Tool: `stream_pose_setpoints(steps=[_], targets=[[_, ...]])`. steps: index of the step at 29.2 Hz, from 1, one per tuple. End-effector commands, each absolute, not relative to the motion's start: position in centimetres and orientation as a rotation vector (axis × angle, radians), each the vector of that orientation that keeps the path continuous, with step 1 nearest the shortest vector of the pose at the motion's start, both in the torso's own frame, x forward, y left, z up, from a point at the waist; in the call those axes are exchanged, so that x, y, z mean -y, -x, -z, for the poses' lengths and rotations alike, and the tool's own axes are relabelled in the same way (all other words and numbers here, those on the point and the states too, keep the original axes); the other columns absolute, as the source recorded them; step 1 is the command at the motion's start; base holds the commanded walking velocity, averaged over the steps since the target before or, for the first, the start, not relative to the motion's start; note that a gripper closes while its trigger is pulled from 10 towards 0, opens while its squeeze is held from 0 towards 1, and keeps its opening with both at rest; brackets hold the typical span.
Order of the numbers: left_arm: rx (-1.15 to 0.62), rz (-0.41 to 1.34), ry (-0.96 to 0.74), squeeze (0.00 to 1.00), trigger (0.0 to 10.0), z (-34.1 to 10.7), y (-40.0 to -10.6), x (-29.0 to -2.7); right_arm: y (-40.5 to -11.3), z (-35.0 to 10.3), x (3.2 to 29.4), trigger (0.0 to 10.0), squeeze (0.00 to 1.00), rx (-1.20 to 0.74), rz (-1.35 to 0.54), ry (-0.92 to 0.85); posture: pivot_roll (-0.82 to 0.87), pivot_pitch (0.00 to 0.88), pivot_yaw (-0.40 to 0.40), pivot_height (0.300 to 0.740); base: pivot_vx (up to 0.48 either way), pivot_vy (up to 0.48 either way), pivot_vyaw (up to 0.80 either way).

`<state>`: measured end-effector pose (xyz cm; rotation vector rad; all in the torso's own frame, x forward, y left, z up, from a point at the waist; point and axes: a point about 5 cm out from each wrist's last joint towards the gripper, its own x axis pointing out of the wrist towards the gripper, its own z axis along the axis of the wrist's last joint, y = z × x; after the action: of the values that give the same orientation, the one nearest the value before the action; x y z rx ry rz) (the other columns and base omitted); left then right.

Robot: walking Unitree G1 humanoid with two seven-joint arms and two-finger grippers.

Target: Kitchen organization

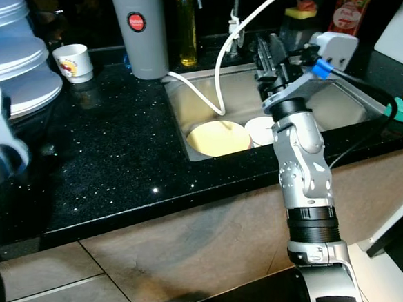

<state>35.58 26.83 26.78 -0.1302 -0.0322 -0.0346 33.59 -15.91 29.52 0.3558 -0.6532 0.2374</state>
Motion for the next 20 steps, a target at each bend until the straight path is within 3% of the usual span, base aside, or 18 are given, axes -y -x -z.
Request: stream_pose_setpoints(steps=[1, 4, 5, 8, 14, 20], targets=[[0.239, 0.28, 0.127, 0.0, 10.0, -30.7, -34.9, -23.0, -33.1, -30.3, 15.0, 10.0, 0.0, 0.653, -0.352, -0.443, 0.04, 0.01, -0.015, 0.74, 0.0, 0.0, 0.0], [0.407, 0.734, 0.01, 0.0, 10.0, -32.7, -31.6, -16.5, -31.4, -30.7, 12.4, 10.0, 0.0, 0.595, -0.679, -0.609, 0.03, 0.007, -0.021, 0.74, 0.0, 0.0, 0.0], [0.407, 0.734, 0.01, 0.0, 10.0, -32.7, -31.6, -16.5, -31.4, -30.7, 12.4, 10.0, 0.0, 0.595, -0.679, -0.609, 0.03, 0.007, -0.021, 0.74, 0.0, 0.0, 0.0], [0.431, 0.959, -0.019, 0.0, 10.0, -32.0, -30.0, -13.6, -30.3, -31.0, 11.5, 10.0, 0.0, 0.595, -0.799, -0.731, 0.02, 0.006, -0.025, 0.74, 0.0, 0.0, 0.0], [0.441, 1.148, -0.034, 0.0, 10.0, -31.2, -28.6, -11.1, -29.2, -30.8, 10.3, 10.0, 0.0, 0.518, -0.944, -0.807, 0.0, 0.008, -0.023, 0.74, 0.0, 0.0, 0.0], [0.458, 1.198, -0.027, 0.0, 10.0, -31.4, -28.0, -10.8, -28.8, -30.6, 10.6, 10.0, 0.0, 0.488, -0.98, -0.88, 0.0, 0.012, -0.026, 0.74, 0.0, 0.0, 0.0]])
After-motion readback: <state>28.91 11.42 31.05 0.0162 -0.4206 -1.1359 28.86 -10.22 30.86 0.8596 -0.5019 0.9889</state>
